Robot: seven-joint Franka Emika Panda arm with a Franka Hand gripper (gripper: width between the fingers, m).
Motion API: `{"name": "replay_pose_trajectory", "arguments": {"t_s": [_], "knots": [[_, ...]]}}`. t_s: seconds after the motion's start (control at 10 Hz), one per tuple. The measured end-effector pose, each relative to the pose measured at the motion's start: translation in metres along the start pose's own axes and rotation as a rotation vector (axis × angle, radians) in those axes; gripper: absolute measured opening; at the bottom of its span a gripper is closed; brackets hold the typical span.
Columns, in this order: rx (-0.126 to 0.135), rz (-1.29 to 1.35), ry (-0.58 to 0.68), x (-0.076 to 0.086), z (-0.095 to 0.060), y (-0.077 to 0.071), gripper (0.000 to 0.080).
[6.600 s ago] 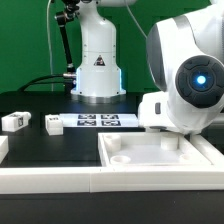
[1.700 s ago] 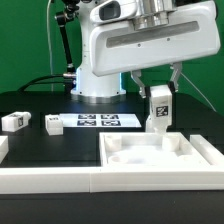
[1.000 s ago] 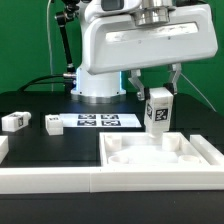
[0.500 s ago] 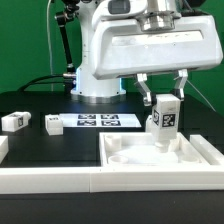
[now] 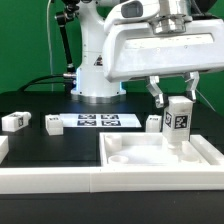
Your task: Assemble square table
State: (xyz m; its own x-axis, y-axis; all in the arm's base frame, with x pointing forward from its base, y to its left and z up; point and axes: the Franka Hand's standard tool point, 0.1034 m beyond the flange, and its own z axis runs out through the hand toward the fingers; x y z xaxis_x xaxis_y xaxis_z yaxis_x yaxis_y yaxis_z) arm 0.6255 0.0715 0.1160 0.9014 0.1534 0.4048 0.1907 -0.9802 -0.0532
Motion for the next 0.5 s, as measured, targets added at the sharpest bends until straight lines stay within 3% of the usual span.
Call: {"name": "replay_pose_trajectory", "arguments": {"t_s": [0.5], "knots": [[0.002, -0.003, 0.027, -0.003, 0.003, -0.017, 0.0290]]}}
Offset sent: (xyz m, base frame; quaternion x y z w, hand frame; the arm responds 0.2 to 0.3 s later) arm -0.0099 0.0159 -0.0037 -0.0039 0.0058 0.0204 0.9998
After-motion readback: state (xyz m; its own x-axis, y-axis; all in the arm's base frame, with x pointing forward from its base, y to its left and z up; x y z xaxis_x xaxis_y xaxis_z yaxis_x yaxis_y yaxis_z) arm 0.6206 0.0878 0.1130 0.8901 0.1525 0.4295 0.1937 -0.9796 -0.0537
